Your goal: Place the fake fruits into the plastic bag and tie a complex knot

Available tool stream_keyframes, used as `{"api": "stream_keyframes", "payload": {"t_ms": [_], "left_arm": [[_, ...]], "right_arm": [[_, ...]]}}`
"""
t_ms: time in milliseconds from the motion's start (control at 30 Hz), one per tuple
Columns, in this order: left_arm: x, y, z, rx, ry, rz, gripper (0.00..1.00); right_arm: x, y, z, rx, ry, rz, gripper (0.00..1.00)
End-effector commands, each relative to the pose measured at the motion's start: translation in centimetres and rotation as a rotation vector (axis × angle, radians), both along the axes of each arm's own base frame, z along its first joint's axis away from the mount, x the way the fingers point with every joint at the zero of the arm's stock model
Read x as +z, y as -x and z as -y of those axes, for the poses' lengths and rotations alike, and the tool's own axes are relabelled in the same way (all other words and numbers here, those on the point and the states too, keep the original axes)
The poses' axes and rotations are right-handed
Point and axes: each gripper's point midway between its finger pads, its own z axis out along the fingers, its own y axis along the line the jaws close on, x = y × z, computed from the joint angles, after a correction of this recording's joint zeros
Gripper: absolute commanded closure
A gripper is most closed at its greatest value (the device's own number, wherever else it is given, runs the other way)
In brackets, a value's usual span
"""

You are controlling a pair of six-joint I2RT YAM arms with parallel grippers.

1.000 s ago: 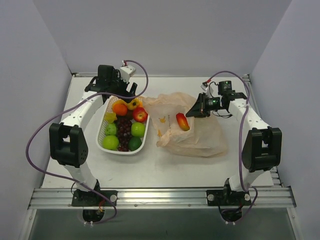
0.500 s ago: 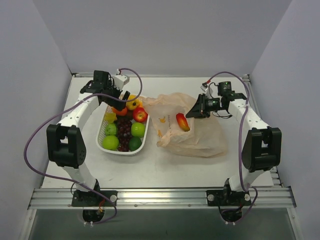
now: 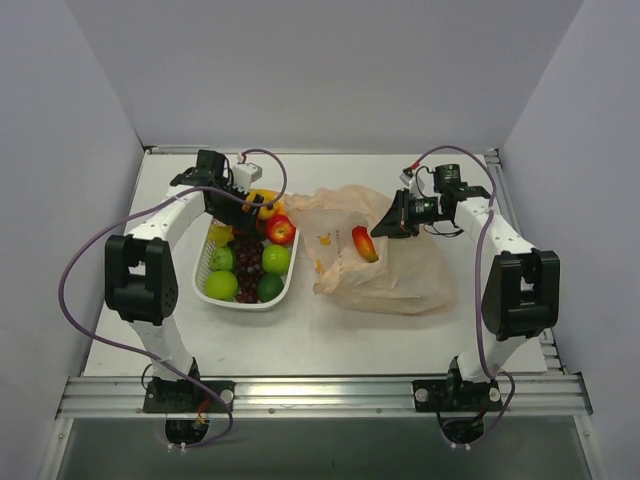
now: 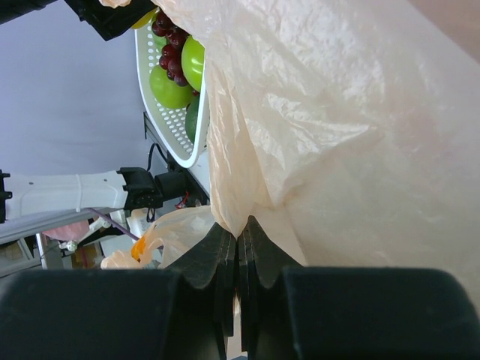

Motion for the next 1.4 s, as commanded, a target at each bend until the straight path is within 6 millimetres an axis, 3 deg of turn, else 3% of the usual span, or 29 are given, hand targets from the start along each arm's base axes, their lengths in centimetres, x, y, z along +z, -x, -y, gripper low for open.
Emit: {"api": "stream_keyframes", "payload": {"t_ms": [0, 133, 267, 433, 467, 533, 733, 833, 867, 1000, 1033, 1133, 1167, 1200, 1300, 1367], "left_arm": [[0.2, -0.2, 0.4, 0.019, 0.028, -0.010, 0.02], [0.6, -1.1, 0.5, 0.033, 0.034, 0.008, 0.04], [2.3, -1.4, 0.5, 0.033, 0.049, 0.047, 0.21], [8.0, 0.2, 0.9, -0.024, 0.092, 0.169, 0.32], [9.3, 1.4, 1.7, -0.066, 0.134, 0.195, 0.33], [10.1, 2.8, 2.9, -0.127, 0.184, 0.208, 0.36], [11.0, 5.2, 7.9, -0.273, 0.272, 0.243, 0.37], [11.1, 6.1, 12.0, -0.358, 0.332, 0.255, 0.36], [10.9, 6.6, 14.5, -0.417, 0.355, 0.261, 0.35], [10.1, 7.1, 20.6, -0.504, 0.399, 0.266, 0.33], [10.7, 6.6, 21.8, -0.494, 0.413, 0.279, 0.32], [9.9, 5.3, 25.5, -0.476, 0.451, 0.293, 0.29], [10.9, 4.2, 26.7, -0.466, 0.480, 0.348, 0.27], [9.9, 3.5, 27.4, -0.449, 0.486, 0.342, 0.21], [10.0, 2.2, 29.0, -0.403, 0.532, 0.356, 0.02], [10.7, 2.5, 29.3, -0.418, 0.547, 0.360, 0.03]], "right_arm": [[0.9, 0.3, -0.3, 0.019, -0.011, 0.007, 1.00], [1.0, 0.1, -0.3, 0.017, -0.011, 0.010, 1.00], [1.4, 0.2, -0.3, 0.018, -0.013, 0.020, 1.00], [1.6, 0.3, -0.2, 0.021, -0.010, 0.033, 1.00], [1.7, 0.3, -0.2, 0.023, -0.011, 0.032, 1.00], [1.6, 0.4, -0.2, 0.023, -0.009, 0.034, 1.00], [2.1, 0.3, -0.2, 0.028, -0.017, 0.040, 1.00], [2.6, 0.3, -0.3, 0.036, -0.023, 0.054, 1.00], [2.6, 0.3, -0.3, 0.037, -0.024, 0.055, 1.00], [2.8, 0.5, -0.3, 0.044, -0.023, 0.061, 1.00], [2.7, 0.5, -0.3, 0.049, -0.023, 0.065, 1.00], [2.9, 0.7, -0.2, 0.055, -0.023, 0.071, 1.00], [2.9, 0.8, -0.1, 0.059, -0.021, 0.074, 1.00], [2.9, 0.9, -0.1, 0.060, -0.019, 0.074, 1.00], [3.0, 0.8, 0.3, 0.056, -0.010, 0.081, 1.00], [3.1, 1.0, 0.5, 0.057, -0.006, 0.082, 1.00]]}}
